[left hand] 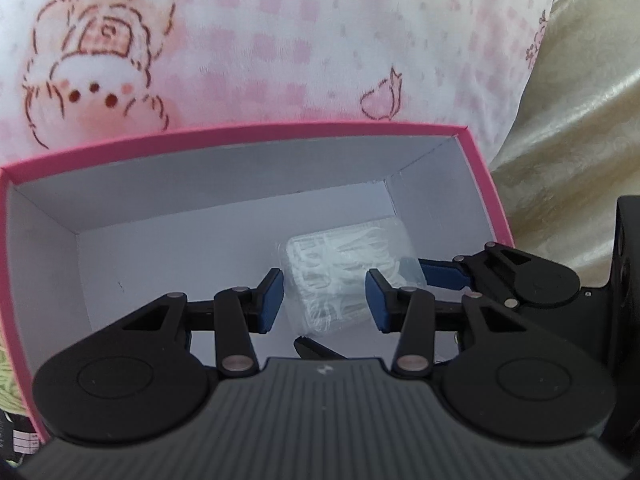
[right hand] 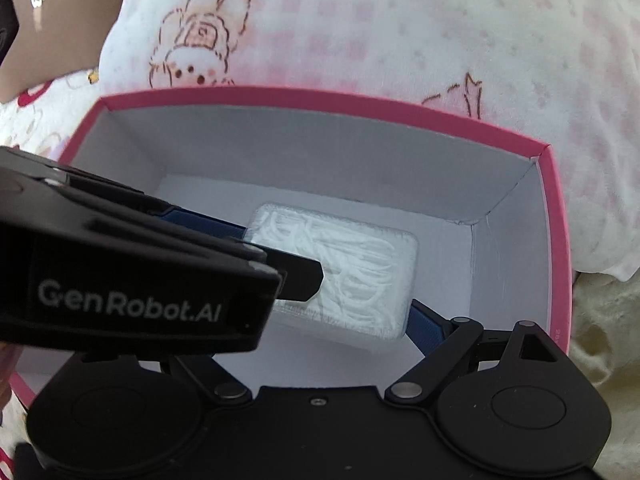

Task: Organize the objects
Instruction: 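Lower the floss-pick box into the pink box and open the left gripper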

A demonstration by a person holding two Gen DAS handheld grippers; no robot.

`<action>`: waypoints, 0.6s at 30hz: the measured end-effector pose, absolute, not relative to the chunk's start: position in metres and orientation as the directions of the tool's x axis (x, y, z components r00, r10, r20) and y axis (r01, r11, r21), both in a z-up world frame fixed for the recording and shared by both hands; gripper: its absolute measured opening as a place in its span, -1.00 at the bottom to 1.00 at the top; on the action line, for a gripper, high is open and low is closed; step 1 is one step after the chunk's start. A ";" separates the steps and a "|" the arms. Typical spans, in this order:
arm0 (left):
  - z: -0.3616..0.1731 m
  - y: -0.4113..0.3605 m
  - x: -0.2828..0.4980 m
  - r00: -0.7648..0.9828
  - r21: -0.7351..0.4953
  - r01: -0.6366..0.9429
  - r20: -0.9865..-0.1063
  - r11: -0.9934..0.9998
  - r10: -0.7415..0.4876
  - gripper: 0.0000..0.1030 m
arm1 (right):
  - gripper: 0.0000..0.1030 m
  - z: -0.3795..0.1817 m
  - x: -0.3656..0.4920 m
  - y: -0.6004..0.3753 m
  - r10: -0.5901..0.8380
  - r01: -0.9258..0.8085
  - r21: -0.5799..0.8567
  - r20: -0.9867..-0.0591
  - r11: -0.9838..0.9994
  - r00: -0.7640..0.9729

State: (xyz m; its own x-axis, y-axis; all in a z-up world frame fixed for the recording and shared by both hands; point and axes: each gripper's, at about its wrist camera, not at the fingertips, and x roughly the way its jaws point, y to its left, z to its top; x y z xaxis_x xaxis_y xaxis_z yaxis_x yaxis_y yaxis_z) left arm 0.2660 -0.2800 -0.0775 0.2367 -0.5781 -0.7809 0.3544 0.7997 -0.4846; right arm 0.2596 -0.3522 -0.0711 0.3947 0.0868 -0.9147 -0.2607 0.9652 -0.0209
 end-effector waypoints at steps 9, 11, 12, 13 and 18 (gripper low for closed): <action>-0.097 -0.281 0.271 0.209 -0.515 0.298 -0.786 0.804 -0.581 -0.17 | 0.80 -0.085 0.265 -0.346 0.041 -0.242 -0.048 -0.936 0.969 0.349; -0.100 -0.283 0.271 0.207 -0.508 0.296 -0.792 0.809 -0.574 -0.17 | 0.80 -0.088 0.269 -0.349 0.053 -0.238 -0.026 -0.945 0.971 0.321; -0.101 -0.285 0.270 0.206 -0.500 0.299 -0.798 0.812 -0.567 -0.17 | 0.80 -0.089 0.270 -0.351 0.063 -0.235 -0.012 -0.949 0.972 0.310; -0.102 -0.287 0.269 0.203 -0.493 0.302 -0.803 0.816 -0.560 -0.18 | 0.79 -0.091 0.271 -0.353 0.073 -0.234 0.001 -0.952 0.972 0.298; -0.110 -0.292 0.268 0.169 -0.510 0.273 -0.809 0.816 -0.563 -0.21 | 0.80 -0.089 0.268 -0.354 0.032 -0.245 -0.045 -0.953 0.968 0.301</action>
